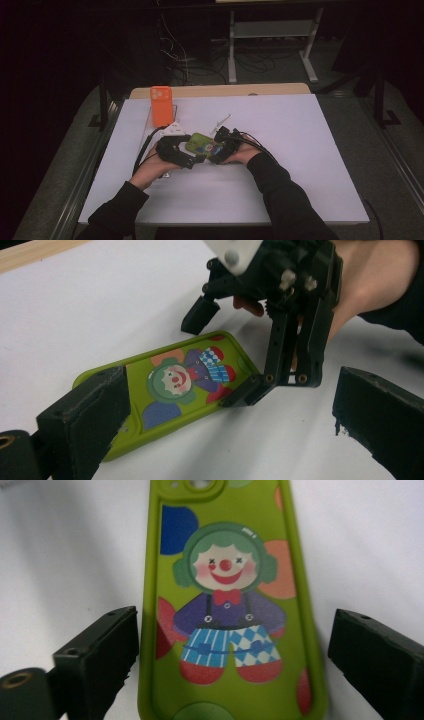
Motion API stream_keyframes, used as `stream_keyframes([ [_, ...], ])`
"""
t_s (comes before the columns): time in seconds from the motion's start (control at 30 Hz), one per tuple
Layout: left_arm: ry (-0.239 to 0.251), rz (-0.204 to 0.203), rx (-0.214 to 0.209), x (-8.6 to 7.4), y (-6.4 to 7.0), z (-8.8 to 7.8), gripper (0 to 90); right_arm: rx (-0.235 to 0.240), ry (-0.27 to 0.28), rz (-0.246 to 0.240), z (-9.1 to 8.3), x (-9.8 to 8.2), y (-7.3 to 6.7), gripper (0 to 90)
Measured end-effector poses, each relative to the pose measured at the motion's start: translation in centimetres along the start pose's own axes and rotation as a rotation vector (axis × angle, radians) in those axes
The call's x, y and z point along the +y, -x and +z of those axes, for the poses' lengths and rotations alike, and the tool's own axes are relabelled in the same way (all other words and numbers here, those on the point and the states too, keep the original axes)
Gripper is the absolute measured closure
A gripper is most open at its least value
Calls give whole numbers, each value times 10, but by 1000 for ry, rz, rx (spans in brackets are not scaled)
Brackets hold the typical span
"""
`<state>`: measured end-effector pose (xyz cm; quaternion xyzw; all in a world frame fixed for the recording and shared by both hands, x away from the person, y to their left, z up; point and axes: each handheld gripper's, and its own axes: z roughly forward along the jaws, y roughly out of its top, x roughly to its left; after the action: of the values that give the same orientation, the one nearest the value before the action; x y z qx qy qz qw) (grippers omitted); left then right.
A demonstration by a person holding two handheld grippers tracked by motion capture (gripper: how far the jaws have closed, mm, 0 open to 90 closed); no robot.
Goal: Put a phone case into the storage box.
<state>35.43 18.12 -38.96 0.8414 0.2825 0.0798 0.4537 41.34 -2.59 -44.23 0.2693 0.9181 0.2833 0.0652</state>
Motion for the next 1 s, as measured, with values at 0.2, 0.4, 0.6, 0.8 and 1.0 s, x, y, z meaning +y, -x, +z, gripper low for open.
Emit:
stream_keyframes([
  [0.2, -2, 1, 1, 0, 0, 0, 19, -8, -8, -40, 2, 0, -3, 120],
  [0.4, -1, 0, 2, 0, 1, 0, 19, -2, -9, -38, 0, 0, -4, 147],
  [0.6, -2, 1, 2, 0, 1, 0, 19, -3, -8, -39, 0, 0, -5, 151],
  [0.8, 0, 3, 1, 0, 1, 0, 19, -1, -10, -34, -1, 0, -5, 154],
  [1.0, 2, -3, -20, 2, 0, -1, 19, 6, 13, -46, -17, 0, 1, 154],
])
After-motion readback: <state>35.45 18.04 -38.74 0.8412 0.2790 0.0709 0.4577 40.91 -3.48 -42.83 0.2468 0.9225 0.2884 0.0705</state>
